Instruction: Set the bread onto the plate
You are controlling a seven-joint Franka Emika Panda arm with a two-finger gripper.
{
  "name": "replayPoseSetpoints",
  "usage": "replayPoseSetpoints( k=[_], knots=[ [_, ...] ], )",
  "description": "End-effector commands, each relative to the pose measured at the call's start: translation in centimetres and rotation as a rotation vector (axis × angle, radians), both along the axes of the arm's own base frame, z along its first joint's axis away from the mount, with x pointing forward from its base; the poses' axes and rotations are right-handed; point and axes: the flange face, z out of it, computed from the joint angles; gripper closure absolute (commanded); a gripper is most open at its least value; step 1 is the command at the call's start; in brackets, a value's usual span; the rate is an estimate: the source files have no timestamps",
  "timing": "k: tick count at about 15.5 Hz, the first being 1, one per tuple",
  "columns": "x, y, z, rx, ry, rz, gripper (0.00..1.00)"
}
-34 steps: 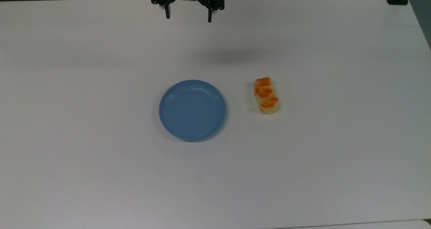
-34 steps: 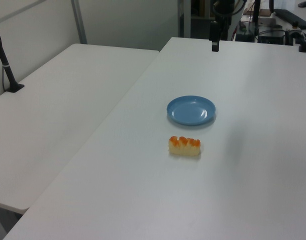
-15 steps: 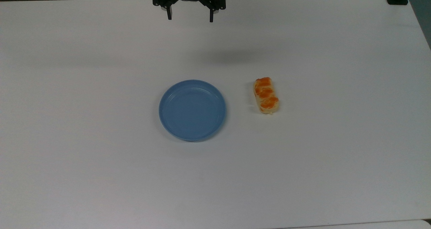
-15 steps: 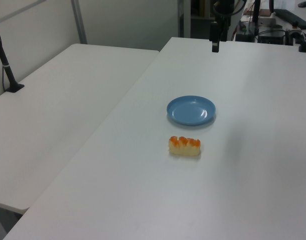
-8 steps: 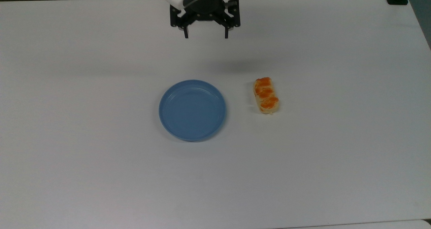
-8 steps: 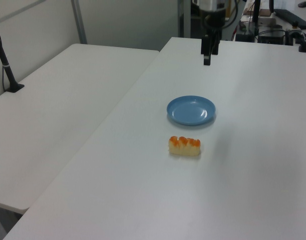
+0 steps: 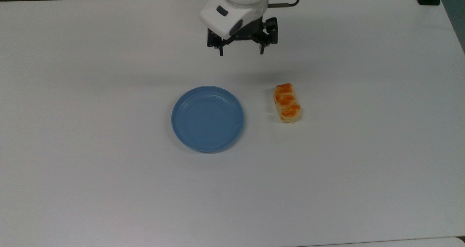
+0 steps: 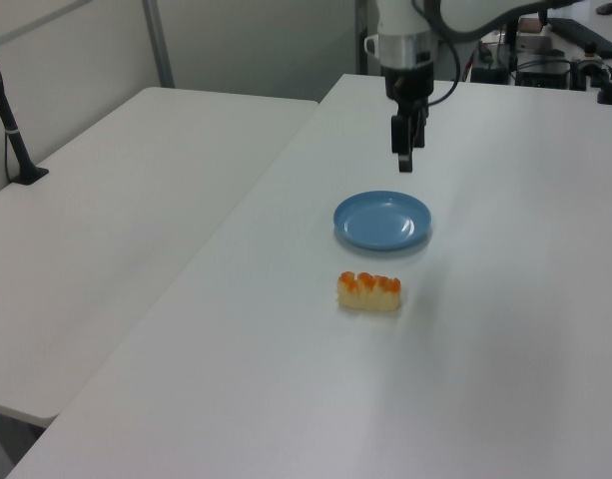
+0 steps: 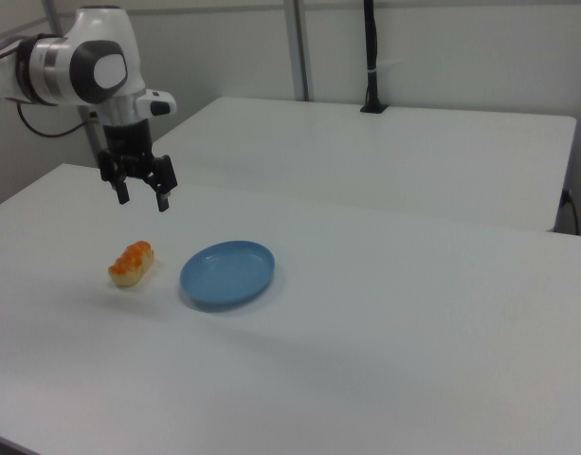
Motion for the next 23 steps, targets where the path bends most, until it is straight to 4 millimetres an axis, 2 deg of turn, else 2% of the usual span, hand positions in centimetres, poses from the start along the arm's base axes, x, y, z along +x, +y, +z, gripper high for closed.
replayPoseSetpoints(
  k=[1,4,6,8,12,15,18,21,23],
  knots=[
    [1.0,2.7,-3.3,0.012,-0.024,-0.003,0.00],
    [2.0,6.7,-8.0,0.010,-0.043,-0.009,0.00],
    [2.0,8.8,-9.6,0.010,-0.063,-0.048,0.00],
    [2.1,9.6,-11.2,0.002,-0.060,-0.069,0.00],
    [1.6,12.9,-14.9,-0.011,-0.056,-0.030,0.00],
    [1.3,13.8,-17.2,-0.063,-0.049,-0.036,0.00],
    [1.1,14.1,-18.6,-0.072,-0.040,-0.029,0.01],
    [1.4,14.5,-19.5,-0.060,-0.067,-0.026,0.55],
    [1.5,14.5,-19.6,-0.060,-0.069,-0.026,0.74]
  ],
)
